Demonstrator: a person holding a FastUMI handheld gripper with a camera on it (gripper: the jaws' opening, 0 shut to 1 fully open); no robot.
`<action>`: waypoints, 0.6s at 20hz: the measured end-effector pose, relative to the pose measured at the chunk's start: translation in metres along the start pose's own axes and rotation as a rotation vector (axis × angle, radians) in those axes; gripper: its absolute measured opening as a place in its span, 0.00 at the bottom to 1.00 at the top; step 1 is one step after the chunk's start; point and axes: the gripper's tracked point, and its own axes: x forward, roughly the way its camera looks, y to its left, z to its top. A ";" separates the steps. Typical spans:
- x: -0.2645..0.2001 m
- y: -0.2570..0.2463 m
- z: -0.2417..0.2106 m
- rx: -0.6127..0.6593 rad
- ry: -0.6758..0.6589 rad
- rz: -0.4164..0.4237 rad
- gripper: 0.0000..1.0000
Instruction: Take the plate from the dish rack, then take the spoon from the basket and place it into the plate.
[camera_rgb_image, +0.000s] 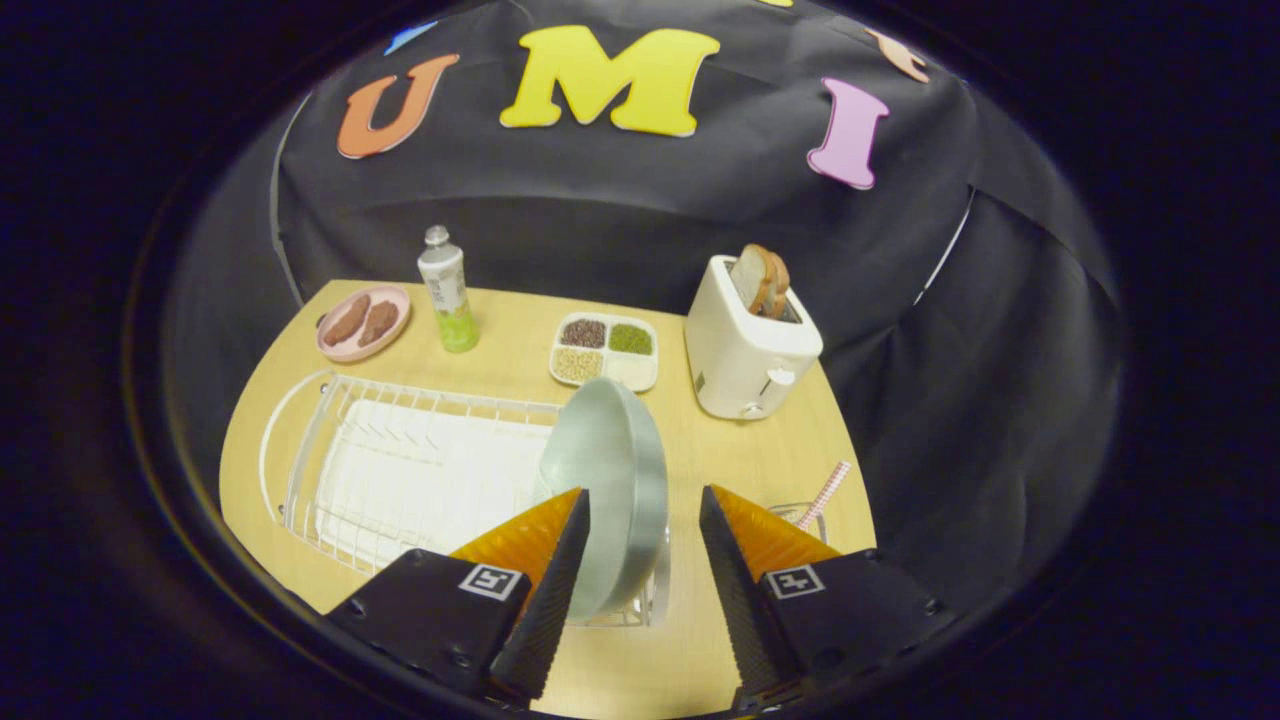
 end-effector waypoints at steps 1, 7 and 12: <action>0.004 -0.005 0.005 -0.019 0.034 -0.035 0.68; 0.017 -0.005 0.017 -0.143 0.224 -0.148 0.39; 0.002 0.015 0.024 -0.182 0.250 -0.208 0.23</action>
